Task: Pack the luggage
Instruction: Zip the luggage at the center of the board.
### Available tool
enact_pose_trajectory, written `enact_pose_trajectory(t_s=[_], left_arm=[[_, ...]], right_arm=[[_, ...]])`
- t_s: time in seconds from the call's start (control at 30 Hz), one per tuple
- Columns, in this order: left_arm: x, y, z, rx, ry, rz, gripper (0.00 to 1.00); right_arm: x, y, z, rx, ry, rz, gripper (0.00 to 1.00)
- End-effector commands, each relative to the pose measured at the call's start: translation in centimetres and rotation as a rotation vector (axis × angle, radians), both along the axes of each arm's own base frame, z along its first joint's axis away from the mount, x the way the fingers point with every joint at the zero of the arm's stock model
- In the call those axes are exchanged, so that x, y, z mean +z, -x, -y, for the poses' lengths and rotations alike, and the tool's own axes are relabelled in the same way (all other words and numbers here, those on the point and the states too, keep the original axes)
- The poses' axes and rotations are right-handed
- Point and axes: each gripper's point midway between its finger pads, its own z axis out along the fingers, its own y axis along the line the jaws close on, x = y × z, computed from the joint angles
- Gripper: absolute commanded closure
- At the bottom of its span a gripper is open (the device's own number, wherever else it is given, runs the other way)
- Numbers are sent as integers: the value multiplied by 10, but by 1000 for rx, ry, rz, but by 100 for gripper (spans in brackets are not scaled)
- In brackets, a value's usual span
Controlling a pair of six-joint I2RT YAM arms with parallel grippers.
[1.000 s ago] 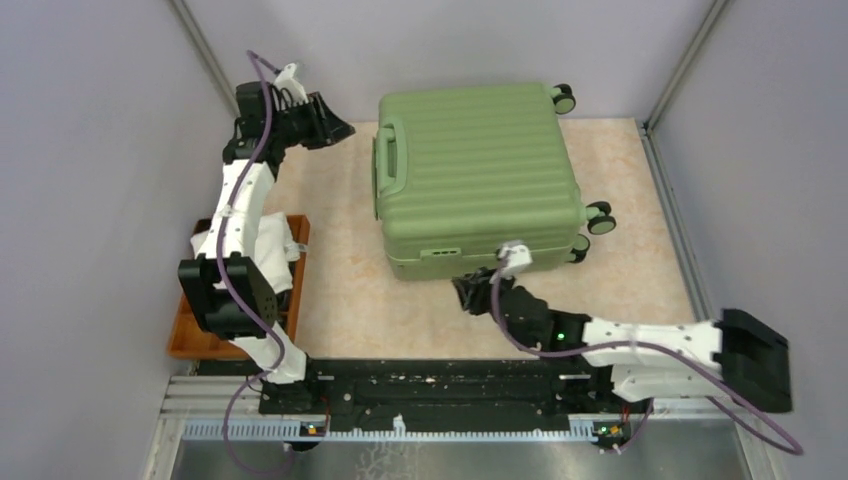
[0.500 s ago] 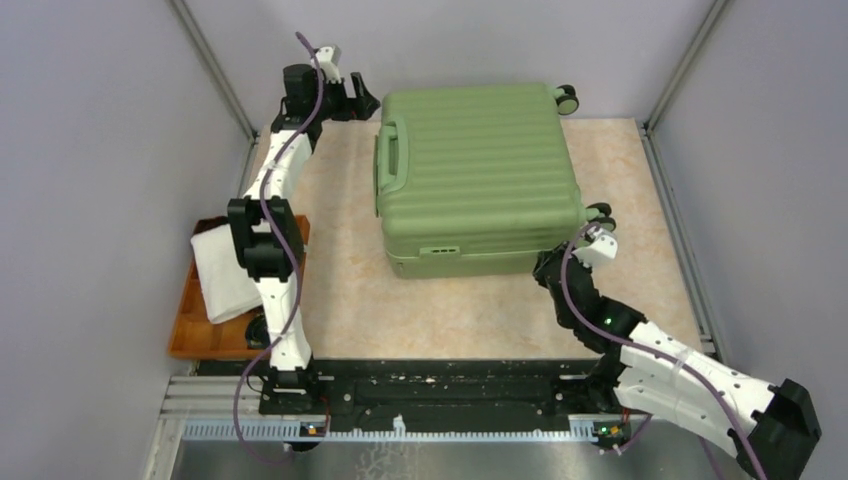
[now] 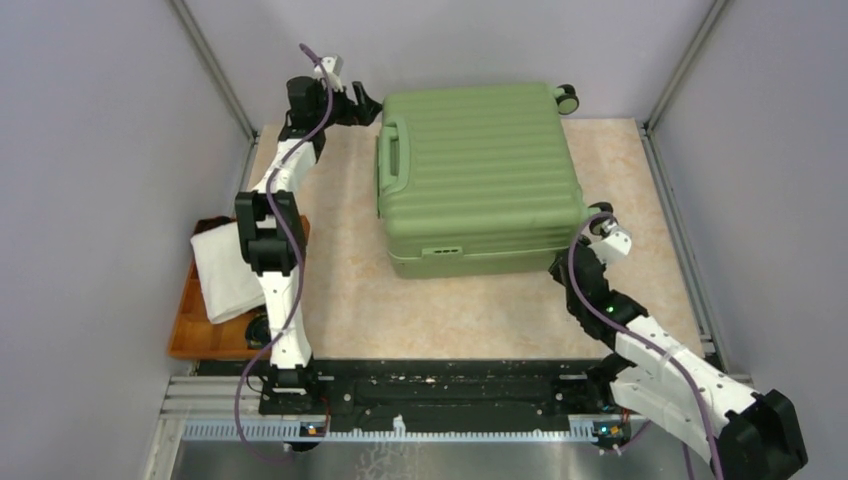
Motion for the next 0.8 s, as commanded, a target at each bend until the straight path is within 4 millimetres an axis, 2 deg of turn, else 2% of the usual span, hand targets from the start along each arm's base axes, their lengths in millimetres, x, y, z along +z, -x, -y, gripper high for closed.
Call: enact_pose_trajectory(t_s=[0.0, 0.1, 0.2, 0.23, 0.3, 0.33, 0.37, 0.43, 0.6, 0.7, 0.77], left_arm=[[-6, 85, 95, -564, 33, 30, 1], [-6, 136, 110, -767, -12, 127, 1], [5, 189, 124, -949, -62, 246, 1], [0, 209, 127, -1002, -61, 215, 1], [3, 232, 131, -1053, -84, 216, 1], [4, 237, 130, -1046, -101, 208, 1], [4, 237, 127, -1020, -118, 191, 1], [4, 216, 110, -893, -175, 153, 1], [27, 139, 34, -501, -124, 151, 1], [25, 113, 23, -395, -135, 158, 1], [16, 105, 31, -393, -121, 138, 1]], right_arm=[[27, -38, 19, -44, -12, 79, 73], [49, -60, 41, -81, 7, 111, 73], [64, -72, 61, -112, 19, 130, 73], [68, -74, 70, -132, 28, 132, 73], [69, -77, 80, -155, 29, 127, 73], [68, -78, 85, -167, 28, 121, 73], [67, -78, 89, -180, 25, 118, 72], [65, -77, 95, -198, 15, 115, 72], [56, -74, 105, -226, 7, 103, 72], [51, -75, 108, -231, 3, 93, 72], [49, -78, 109, -226, 3, 88, 72]])
